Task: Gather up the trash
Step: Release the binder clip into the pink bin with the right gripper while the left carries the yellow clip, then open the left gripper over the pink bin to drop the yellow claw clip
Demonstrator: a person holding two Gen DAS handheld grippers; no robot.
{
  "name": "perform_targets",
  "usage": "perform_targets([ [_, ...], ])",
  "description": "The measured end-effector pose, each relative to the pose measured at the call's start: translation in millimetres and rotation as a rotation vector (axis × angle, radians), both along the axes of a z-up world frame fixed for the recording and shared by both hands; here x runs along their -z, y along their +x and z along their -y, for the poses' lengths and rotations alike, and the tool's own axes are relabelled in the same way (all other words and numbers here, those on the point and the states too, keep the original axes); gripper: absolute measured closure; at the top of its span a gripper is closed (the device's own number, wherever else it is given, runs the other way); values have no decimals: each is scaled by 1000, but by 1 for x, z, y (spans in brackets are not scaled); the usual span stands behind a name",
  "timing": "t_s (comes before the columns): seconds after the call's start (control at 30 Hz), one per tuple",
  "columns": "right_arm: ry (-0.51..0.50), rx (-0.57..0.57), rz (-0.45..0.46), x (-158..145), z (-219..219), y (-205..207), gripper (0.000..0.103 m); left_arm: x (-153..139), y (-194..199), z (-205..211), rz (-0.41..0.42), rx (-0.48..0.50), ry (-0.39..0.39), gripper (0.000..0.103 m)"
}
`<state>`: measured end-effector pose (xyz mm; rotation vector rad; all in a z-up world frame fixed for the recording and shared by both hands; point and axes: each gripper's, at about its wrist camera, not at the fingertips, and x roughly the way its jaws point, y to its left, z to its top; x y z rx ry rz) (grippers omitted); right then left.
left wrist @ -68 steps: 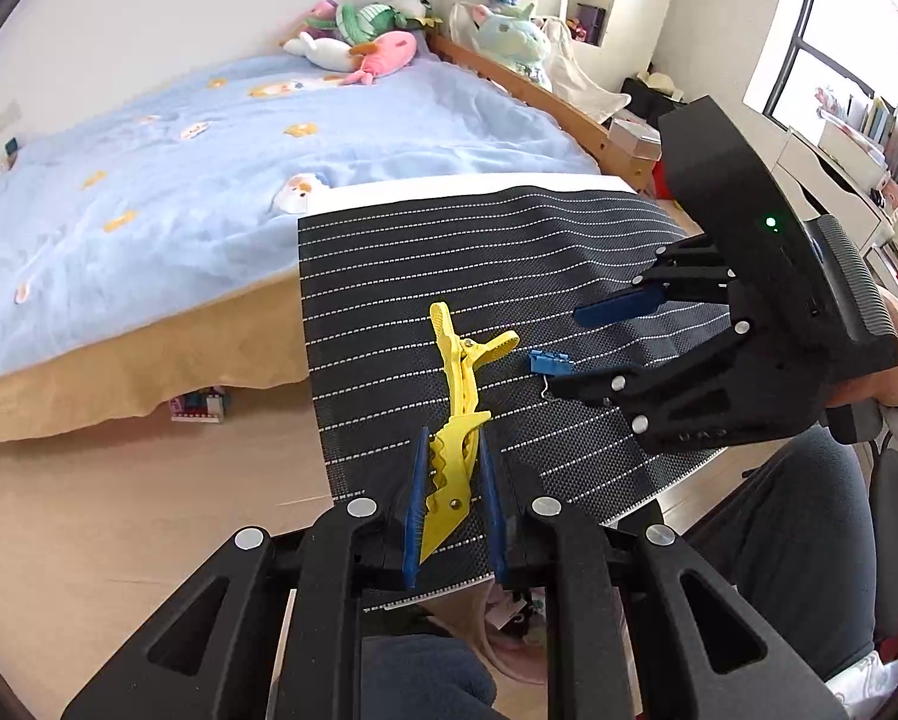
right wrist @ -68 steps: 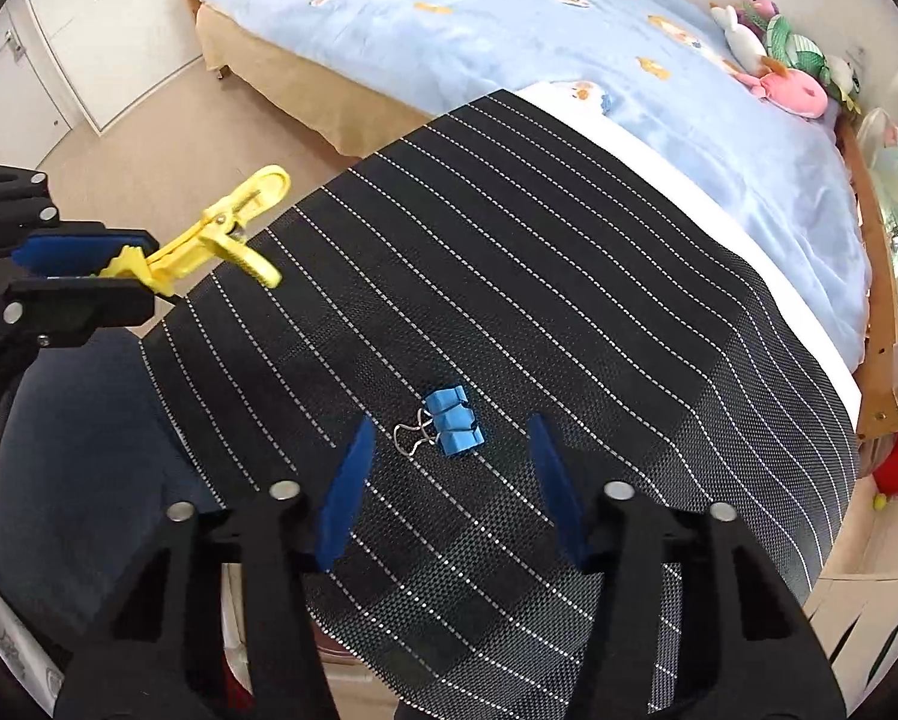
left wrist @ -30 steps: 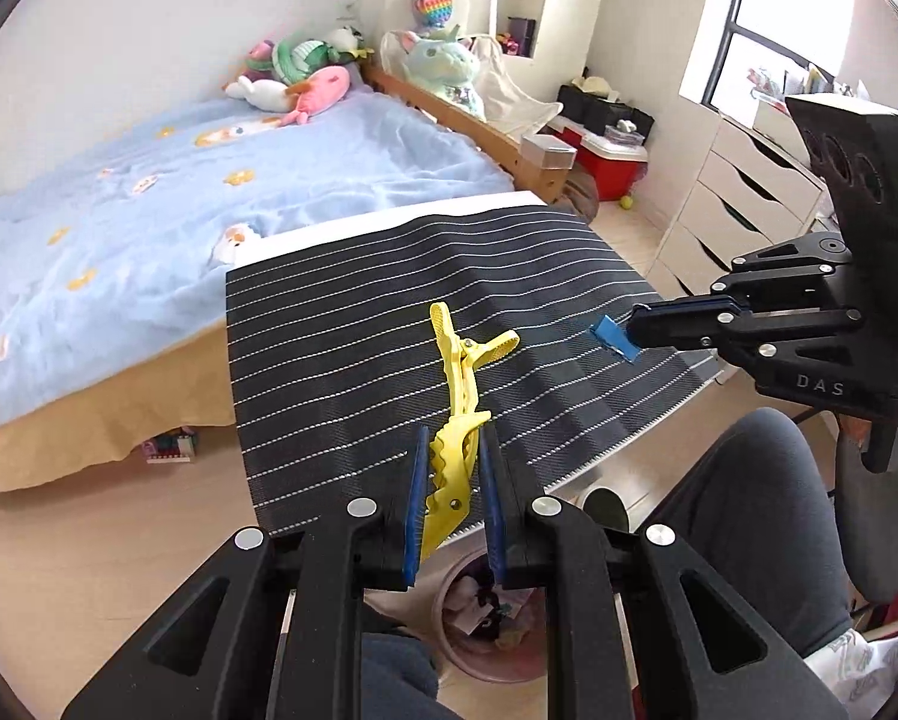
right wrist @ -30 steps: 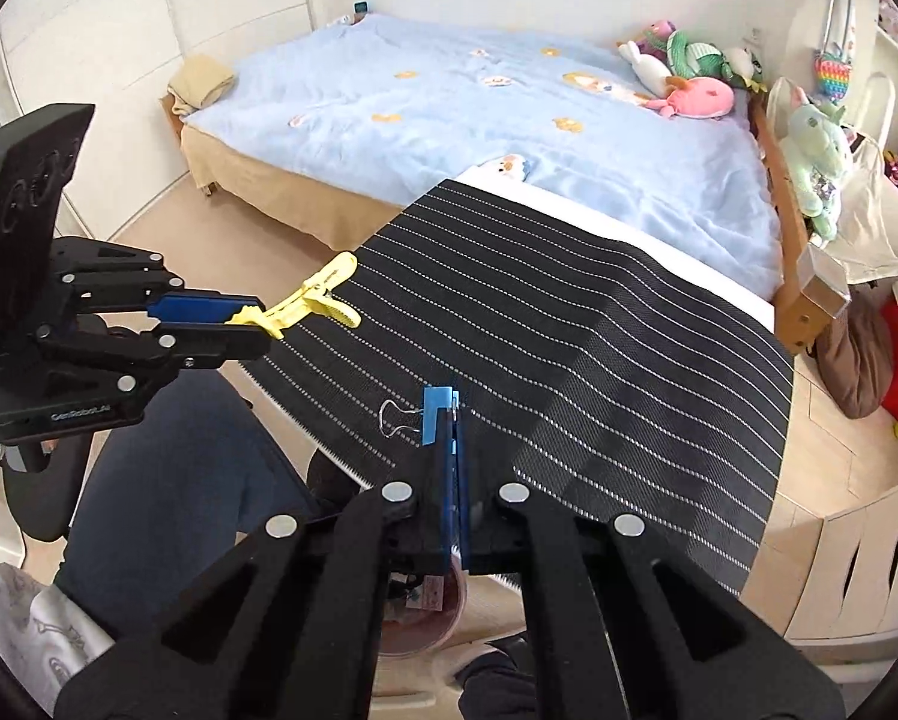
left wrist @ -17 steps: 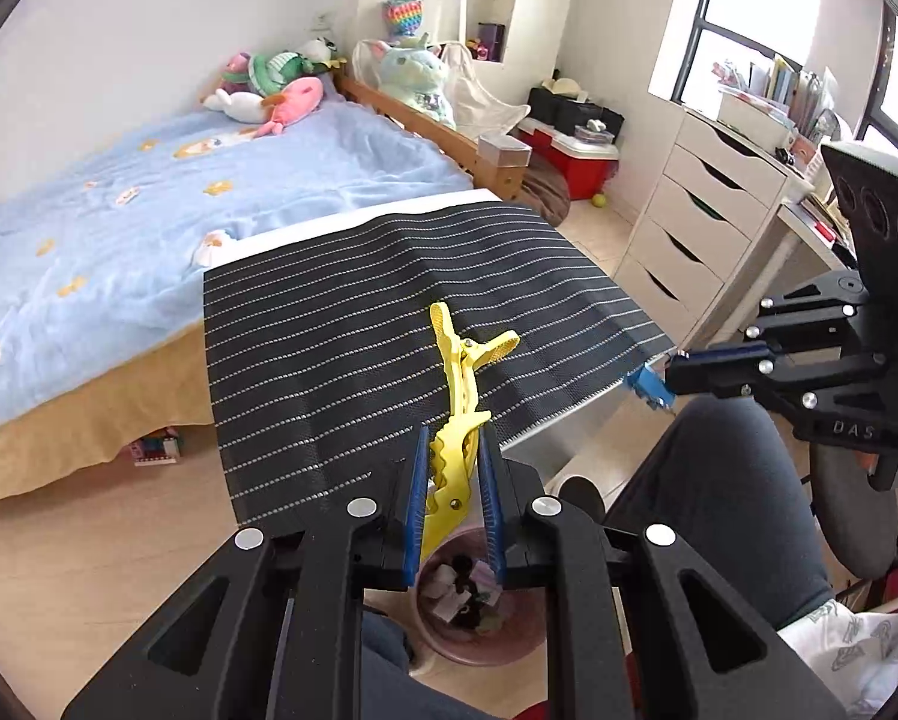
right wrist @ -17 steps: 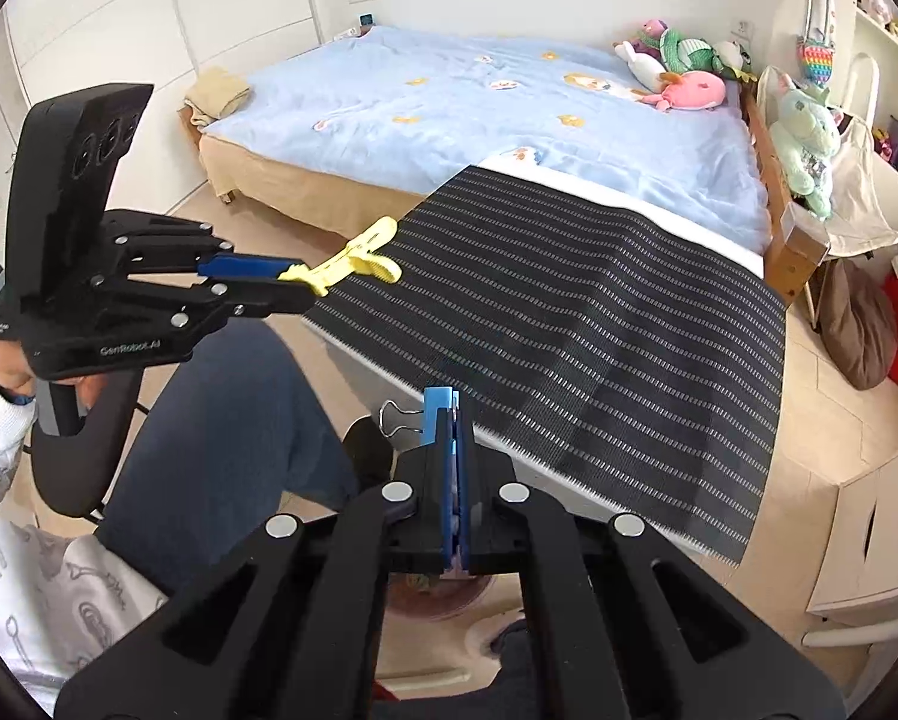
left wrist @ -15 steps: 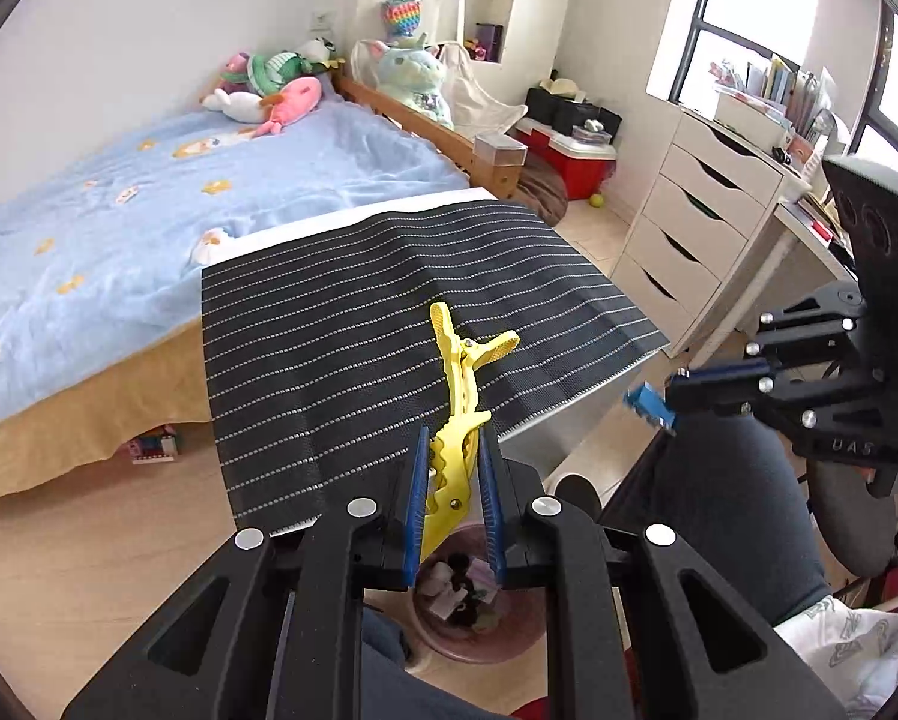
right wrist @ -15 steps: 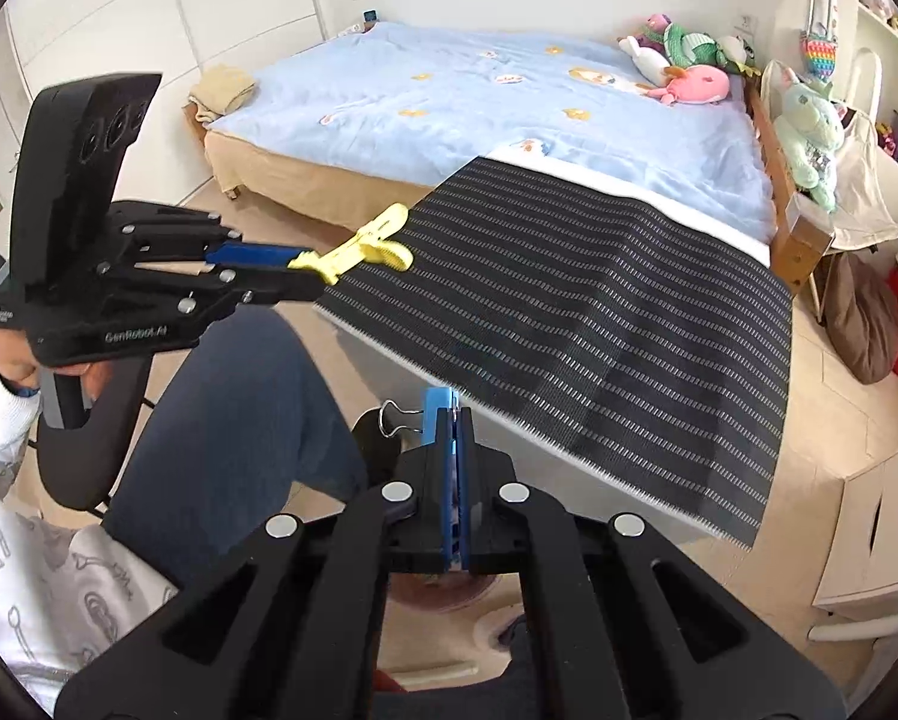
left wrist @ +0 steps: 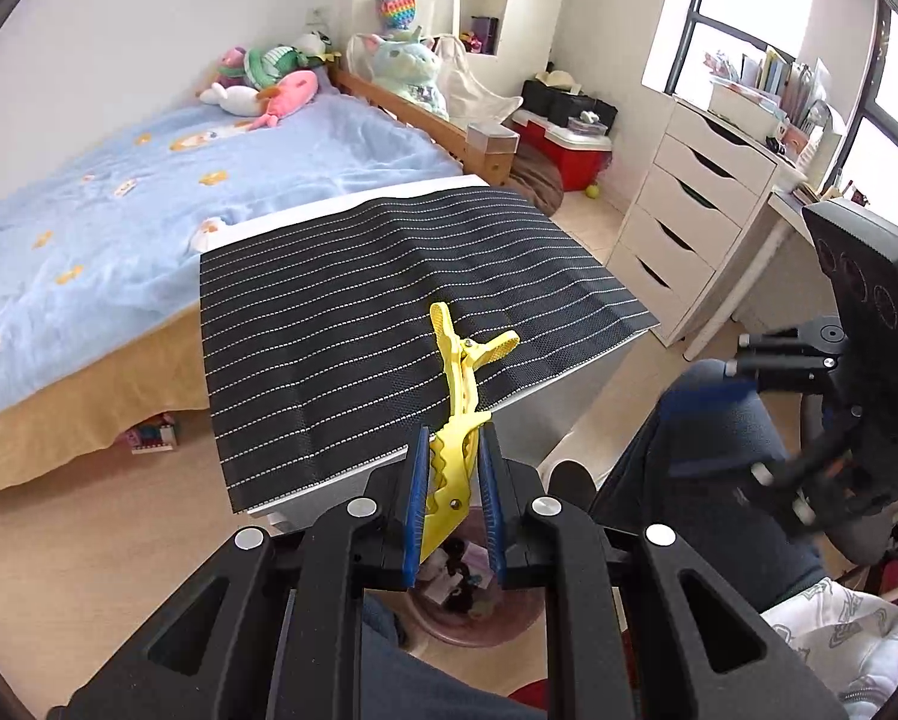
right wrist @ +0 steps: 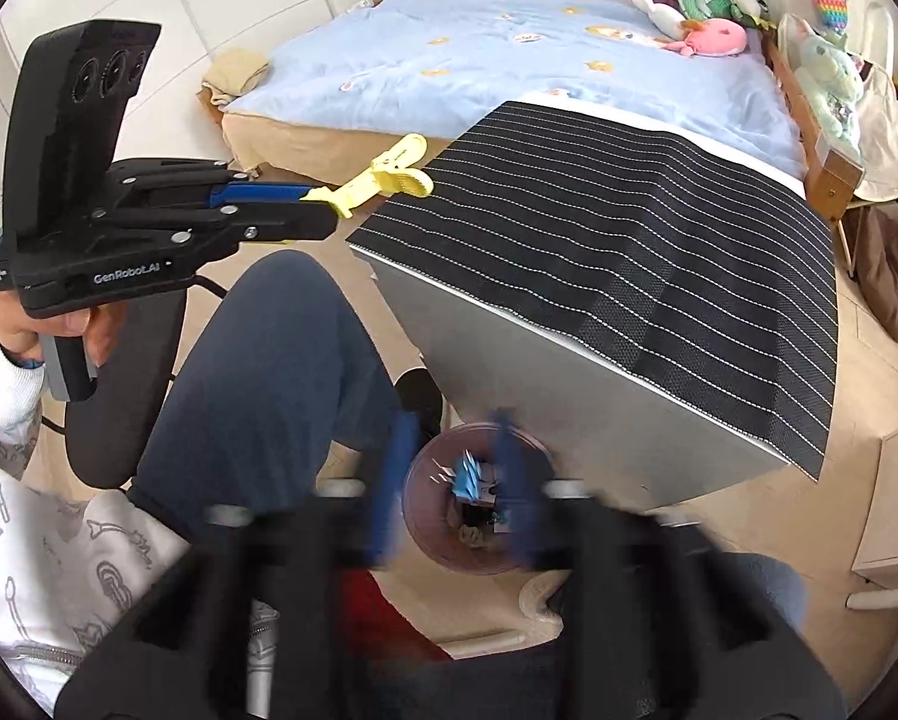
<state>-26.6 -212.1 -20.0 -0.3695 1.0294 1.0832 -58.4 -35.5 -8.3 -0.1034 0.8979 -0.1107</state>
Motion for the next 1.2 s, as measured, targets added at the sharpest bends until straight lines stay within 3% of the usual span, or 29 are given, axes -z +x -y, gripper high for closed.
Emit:
perform_targets([
  [0.1,17,42,-12,-4,5,7,11,0,1,1,-4,9,1,87],
  [0.27,25,102,5,-10,11,15,8,-3,0,6,-4,31,-1,87],
  [0.97,114,304,47,-35,58,36,5,-1,-8,42,-33,146,24,86],
  [1.07,122,305,43,-35,61,36,5,0,-9,44,-39,158,3,69],
  [1.1,123,304,43,-36,62,36,5,0,-9,44,-38,154,-3,40],
  [1.13,124,303,42,-36,62,36,5,0,-9,43,-31,149,-18,19],
  [1.2,126,301,41,-36,61,36,5,1,-8,41,-35,135,-37,15],
])
